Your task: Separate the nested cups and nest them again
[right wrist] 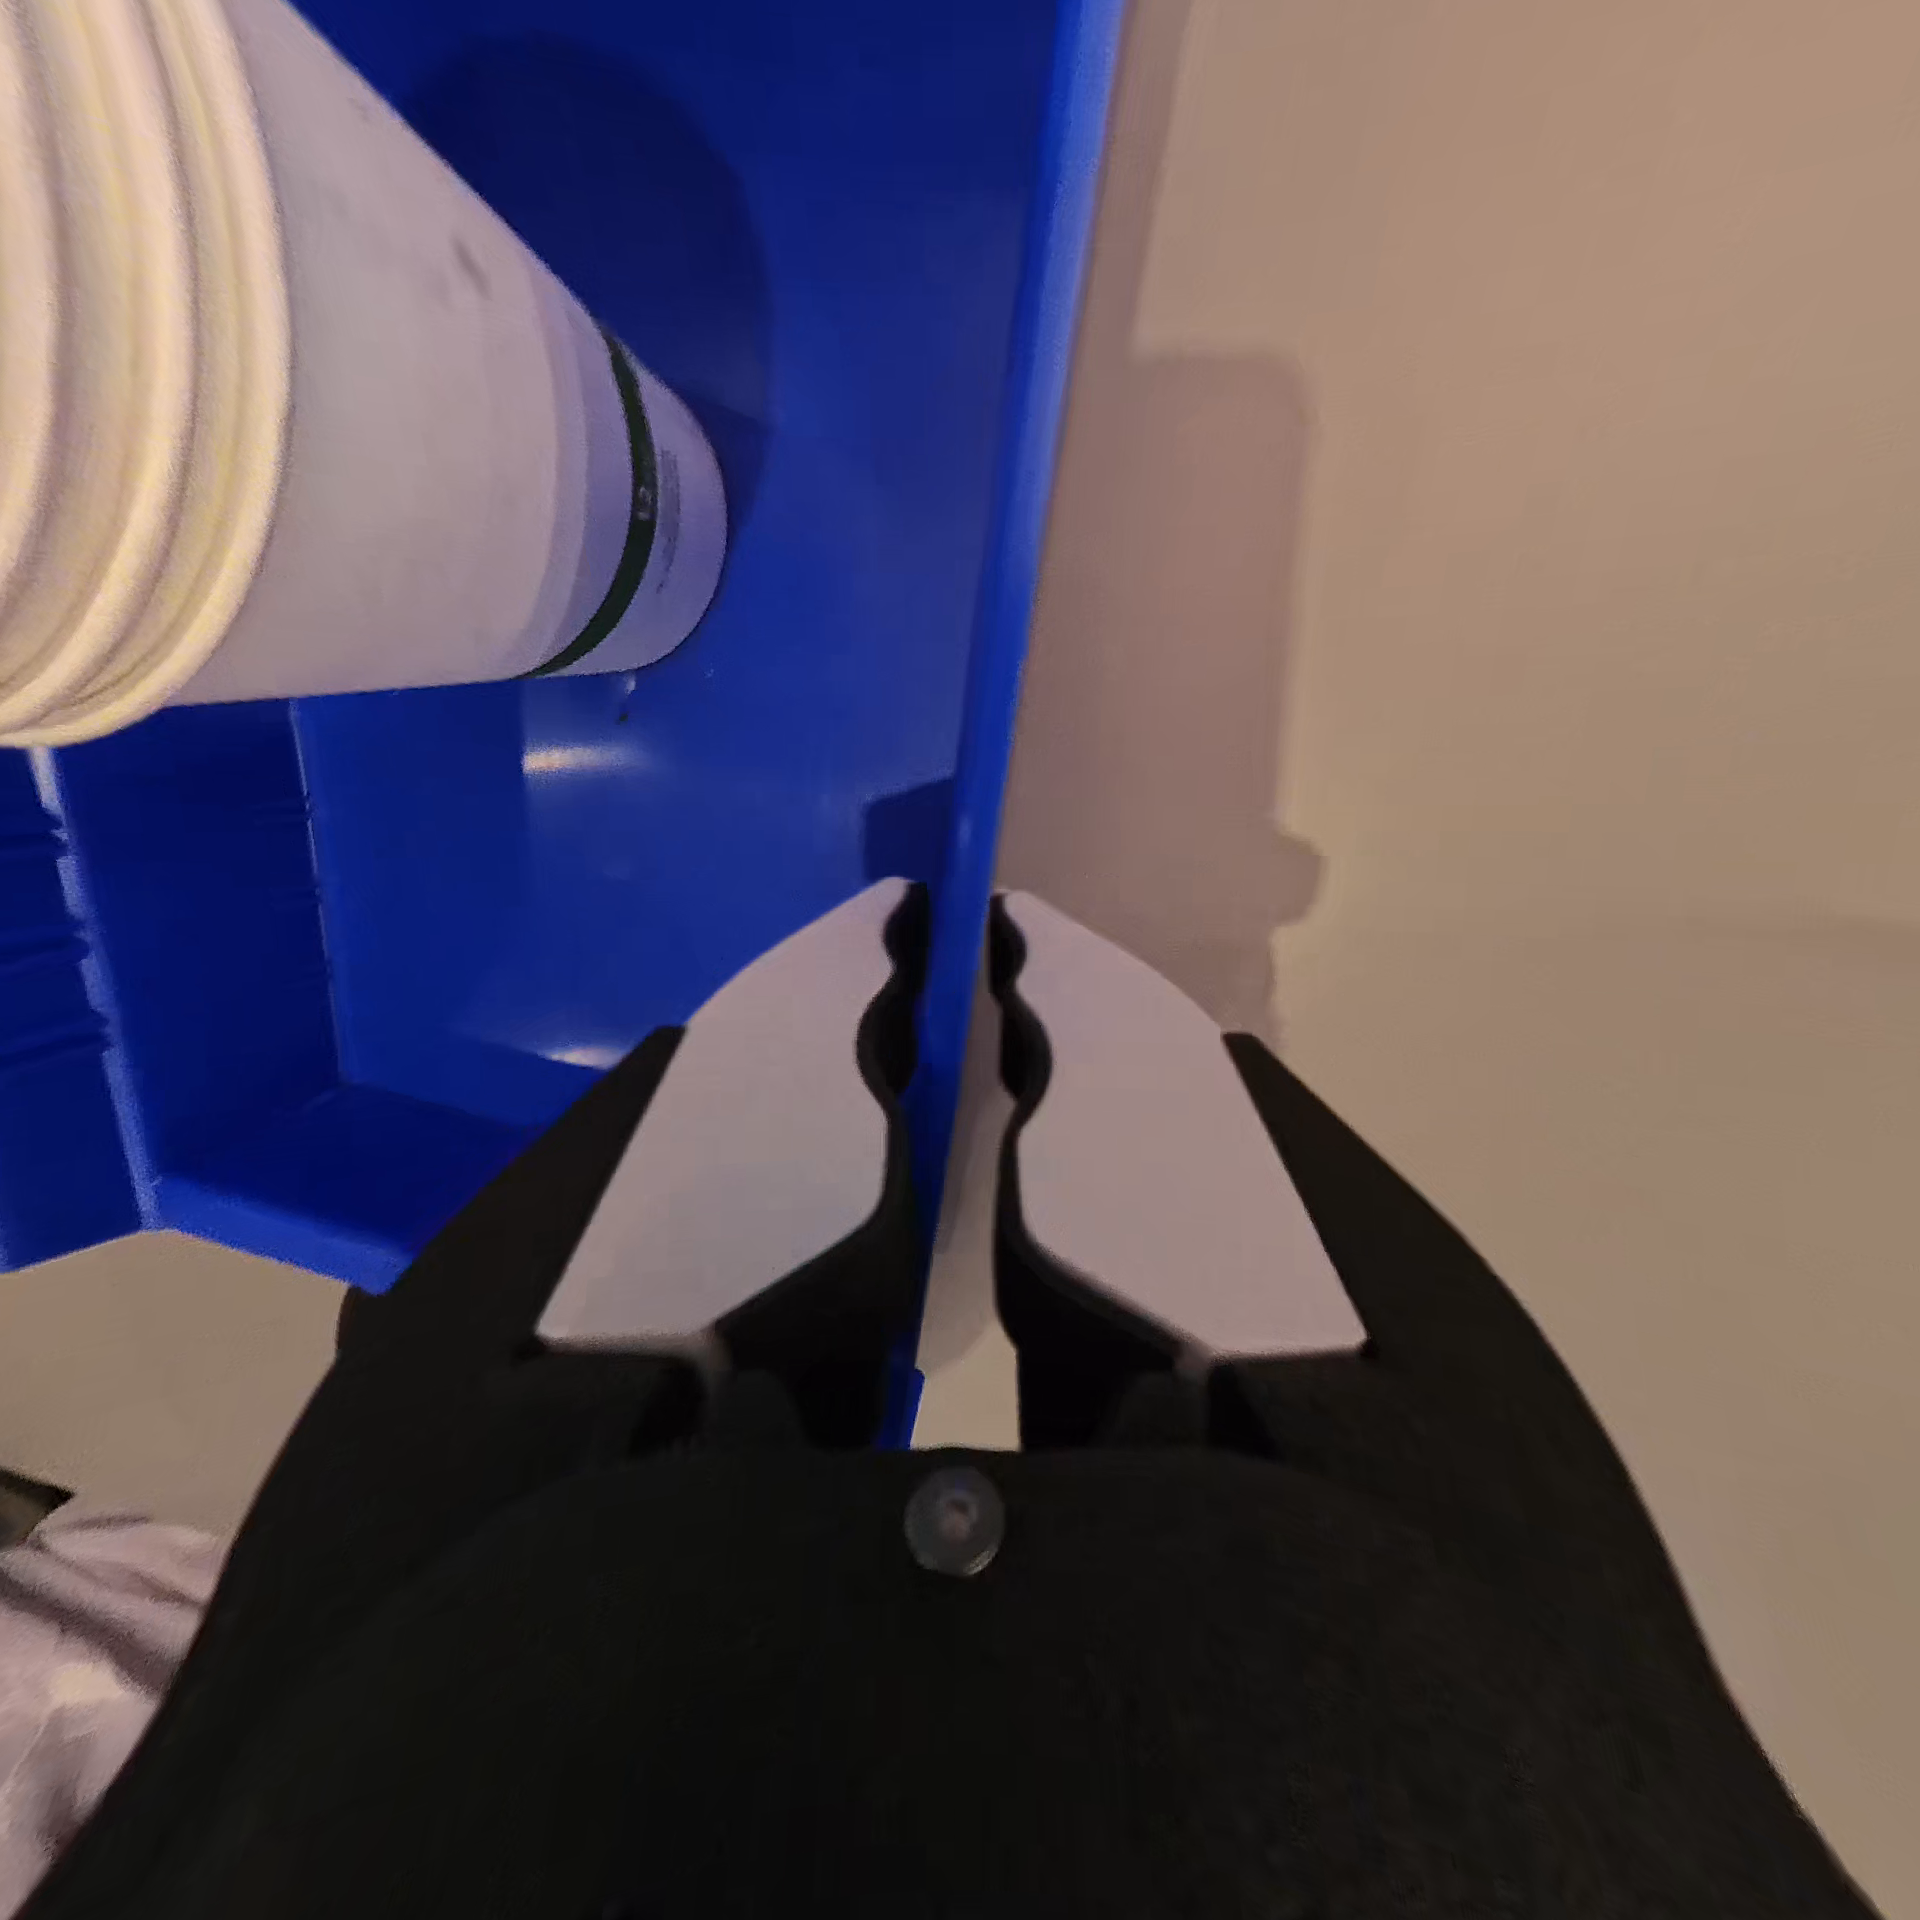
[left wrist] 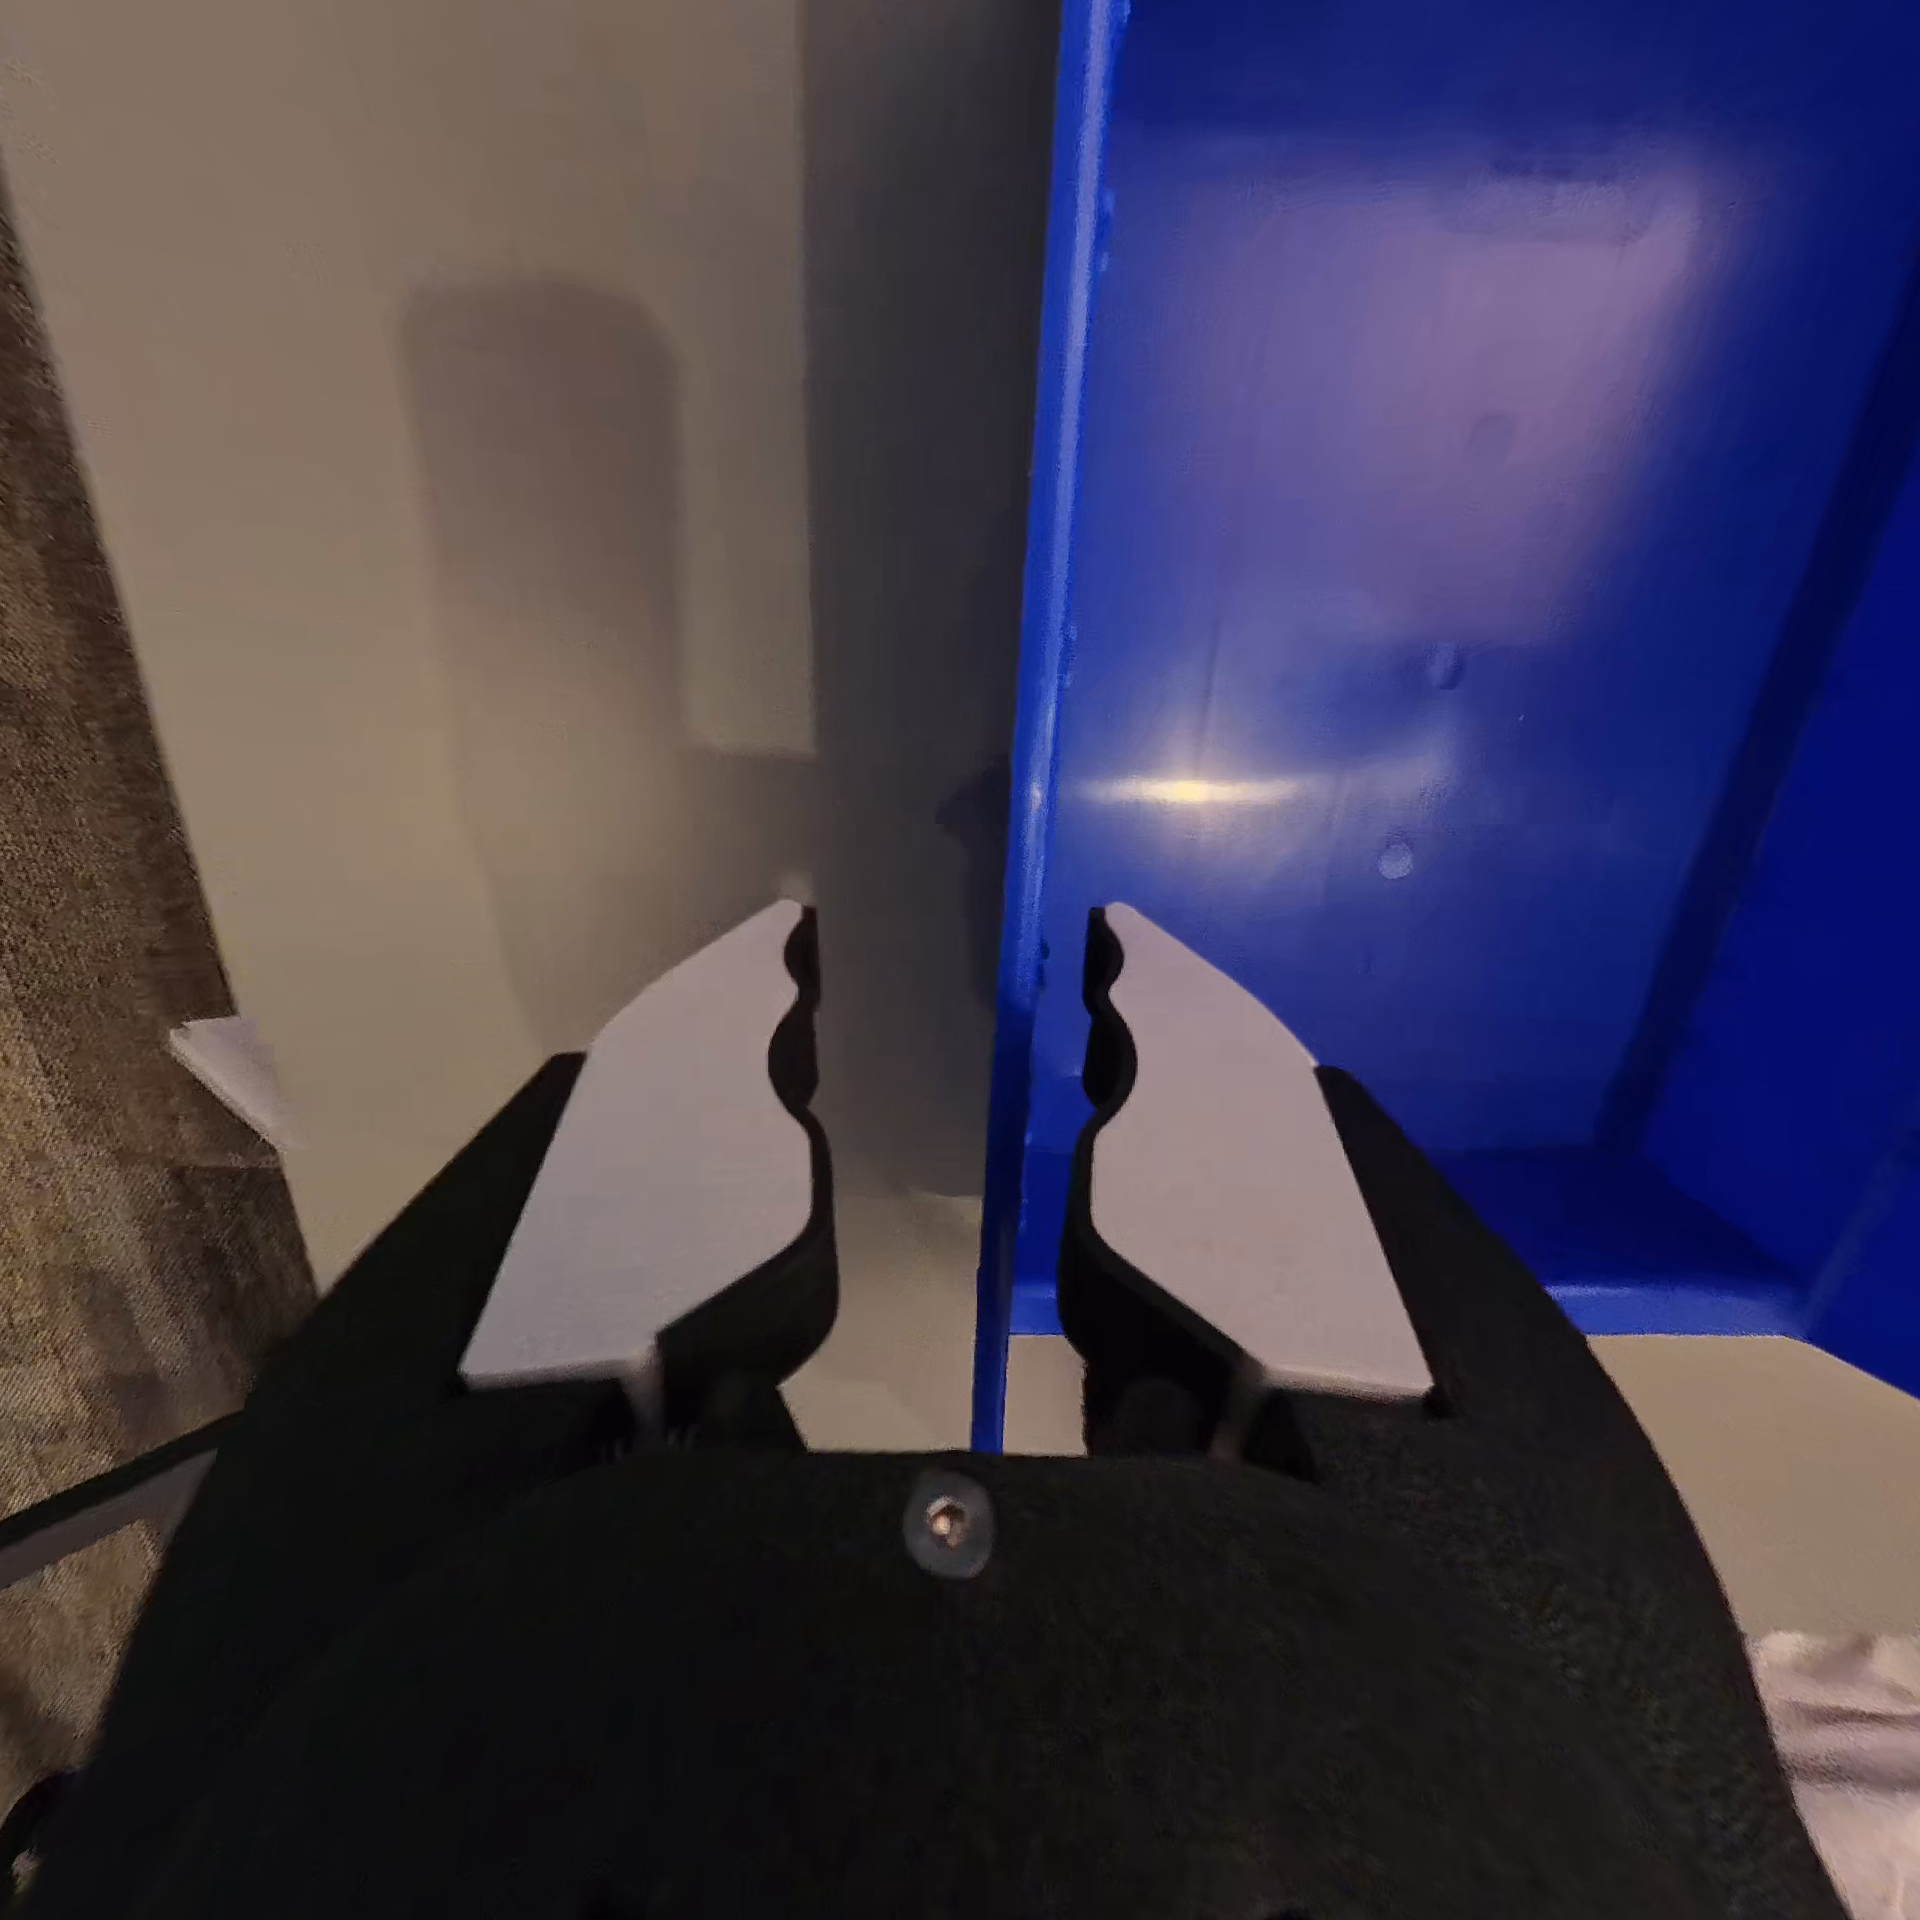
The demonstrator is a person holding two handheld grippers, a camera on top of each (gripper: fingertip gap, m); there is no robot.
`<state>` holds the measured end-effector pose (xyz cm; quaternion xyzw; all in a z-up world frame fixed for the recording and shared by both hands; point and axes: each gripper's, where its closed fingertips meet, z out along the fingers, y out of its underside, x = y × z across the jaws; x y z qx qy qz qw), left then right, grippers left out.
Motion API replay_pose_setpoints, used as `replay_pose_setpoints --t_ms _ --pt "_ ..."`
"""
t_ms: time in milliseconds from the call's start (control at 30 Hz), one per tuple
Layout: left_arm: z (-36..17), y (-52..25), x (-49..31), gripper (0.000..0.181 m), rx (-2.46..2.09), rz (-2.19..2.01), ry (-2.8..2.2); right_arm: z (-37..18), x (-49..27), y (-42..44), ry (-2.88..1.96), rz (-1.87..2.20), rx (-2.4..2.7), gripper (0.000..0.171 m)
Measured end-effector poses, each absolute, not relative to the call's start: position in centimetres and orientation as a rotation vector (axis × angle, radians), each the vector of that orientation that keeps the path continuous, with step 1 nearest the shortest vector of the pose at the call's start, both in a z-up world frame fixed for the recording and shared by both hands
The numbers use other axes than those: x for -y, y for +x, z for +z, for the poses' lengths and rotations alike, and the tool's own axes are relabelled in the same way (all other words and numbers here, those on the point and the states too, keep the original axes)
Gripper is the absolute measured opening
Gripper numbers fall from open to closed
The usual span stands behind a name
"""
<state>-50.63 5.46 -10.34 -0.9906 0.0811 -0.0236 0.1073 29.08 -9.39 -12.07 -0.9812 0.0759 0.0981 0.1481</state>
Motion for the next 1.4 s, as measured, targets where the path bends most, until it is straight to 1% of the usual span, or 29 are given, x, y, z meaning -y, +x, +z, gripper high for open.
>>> replay_pose_setpoints --t_ms 33,133,167,400,633,800,833,933,1033,1133,1267,1333,1400 --pt "-10.7 -50.4 -5.3 0.044 -0.251 -0.075 -2.939 -12.2 9.4 29.0 -2.831 0.287 -0.220 0.010" --pt "-11.5 -49.3 -5.1 0.007 -0.264 -0.119 -2.991 -12.3 9.5 29.2 -2.850 0.249 -0.221 0.007" --pt "-11.5 -49.2 -5.1 0.005 -0.265 -0.102 -3.002 -12.3 9.5 29.2 -2.858 0.237 -0.226 0.006" --pt "-11.4 -45.2 -4.6 0.007 -0.441 -0.090 -3.042 -12.3 9.0 26.8 -2.923 0.255 -0.135 0.007" --pt "-11.5 -38.1 -3.9 0.009 -0.587 -0.086 -3.063 -12.1 7.1 22.0 -2.962 0.346 -0.072 0.009" --pt "-11.6 -33.7 -3.6 0.014 -0.677 -0.007 -3.027 -12.1 5.4 19.1 -2.976 0.287 0.030 0.009" --pt "-11.6 -33.0 -3.4 0.015 -0.684 0.019 -3.022 -12.1 5.0 18.5 -2.975 0.267 0.061 0.010" --pt "-11.6 -30.8 -2.5 0.020 -0.784 0.070 -2.991 -12.0 4.3 16.2 -2.973 0.228 0.163 0.023" --pt "-11.7 -29.5 -1.7 0.027 -0.869 0.159 -2.973 -11.9 3.6 14.3 -2.954 0.220 0.229 0.027" --pt "-11.7 -28.6 -1.7 0.033 -0.951 0.229 -2.923 -11.9 2.5 13.6 -2.919 0.189 0.247 0.027" --pt "-11.7 -27.4 -2.1 0.032 -1.001 0.207 -2.873 -12.1 1.4 13.9 -2.889 0.102 0.232 0.024" --pt "-11.7 -27.5 -2.0 0.038 -1.039 0.226 -2.861 -12.3 1.3 14.3 -2.888 0.084 0.218 0.016" --pt "-11.0 -27.4 -2.3 0.046 -1.065 0.237 -2.812 -12.5 1.2 14.4 -2.896 0.101 0.190 0.016"
